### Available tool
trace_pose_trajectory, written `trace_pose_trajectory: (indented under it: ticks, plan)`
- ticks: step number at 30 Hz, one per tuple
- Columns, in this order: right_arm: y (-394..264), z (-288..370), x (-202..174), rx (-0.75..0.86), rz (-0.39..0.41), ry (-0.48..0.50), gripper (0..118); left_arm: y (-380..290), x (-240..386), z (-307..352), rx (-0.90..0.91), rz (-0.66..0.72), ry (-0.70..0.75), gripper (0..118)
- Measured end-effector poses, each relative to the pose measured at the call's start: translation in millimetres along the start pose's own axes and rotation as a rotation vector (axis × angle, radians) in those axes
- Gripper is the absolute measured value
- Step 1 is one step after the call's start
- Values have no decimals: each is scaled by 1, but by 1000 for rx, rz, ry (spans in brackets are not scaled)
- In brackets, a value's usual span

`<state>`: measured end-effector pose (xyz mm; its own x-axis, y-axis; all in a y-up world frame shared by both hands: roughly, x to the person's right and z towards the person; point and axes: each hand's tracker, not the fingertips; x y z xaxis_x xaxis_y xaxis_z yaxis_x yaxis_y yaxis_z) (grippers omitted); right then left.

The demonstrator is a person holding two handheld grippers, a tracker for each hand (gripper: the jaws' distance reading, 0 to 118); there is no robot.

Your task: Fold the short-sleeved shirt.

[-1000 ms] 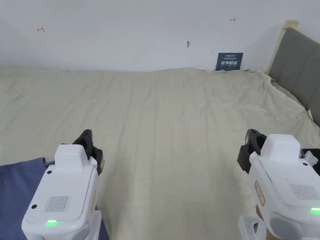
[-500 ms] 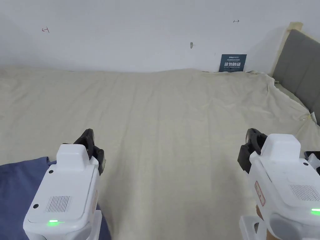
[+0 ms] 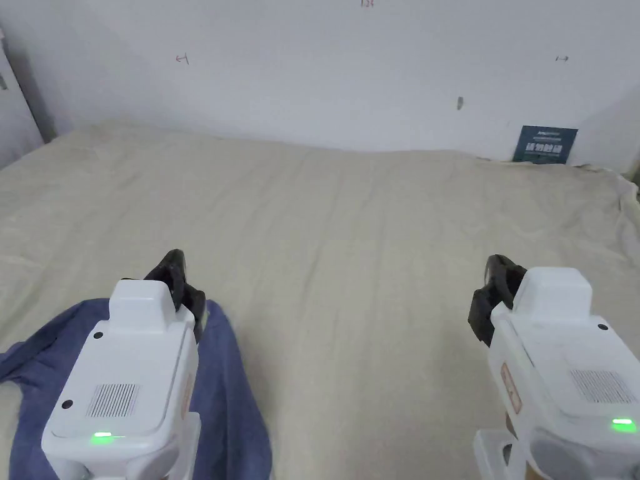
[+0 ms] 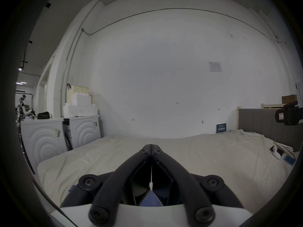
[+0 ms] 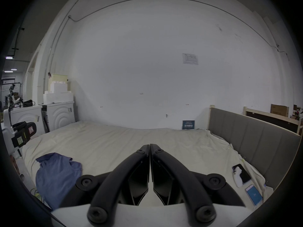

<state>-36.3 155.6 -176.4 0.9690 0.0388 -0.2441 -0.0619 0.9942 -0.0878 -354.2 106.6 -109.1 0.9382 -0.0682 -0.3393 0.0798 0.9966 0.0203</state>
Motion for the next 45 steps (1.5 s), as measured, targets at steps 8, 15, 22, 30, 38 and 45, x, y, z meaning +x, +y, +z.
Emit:
trace_pose_trajectory:
  ticks: [8,15,22,30,38,45]
  plan:
    - [6,-13,-62,13,4,182,1,4,-69,32,-4,-20,186,1]
    - [5,-17,-116,9,5,314,1,4,-128,69,-17,-29,335,1]
    - [0,-20,-159,-2,14,413,1,-1,-172,103,-42,-47,449,1]
    - [-5,-23,-177,-11,27,469,1,-6,-195,115,-64,-34,497,1]
    - [-9,-30,-158,-17,49,433,1,-16,-200,69,-239,132,311,1]
    - [-15,-42,-126,-25,46,356,1,-41,-184,2,-412,224,170,1]
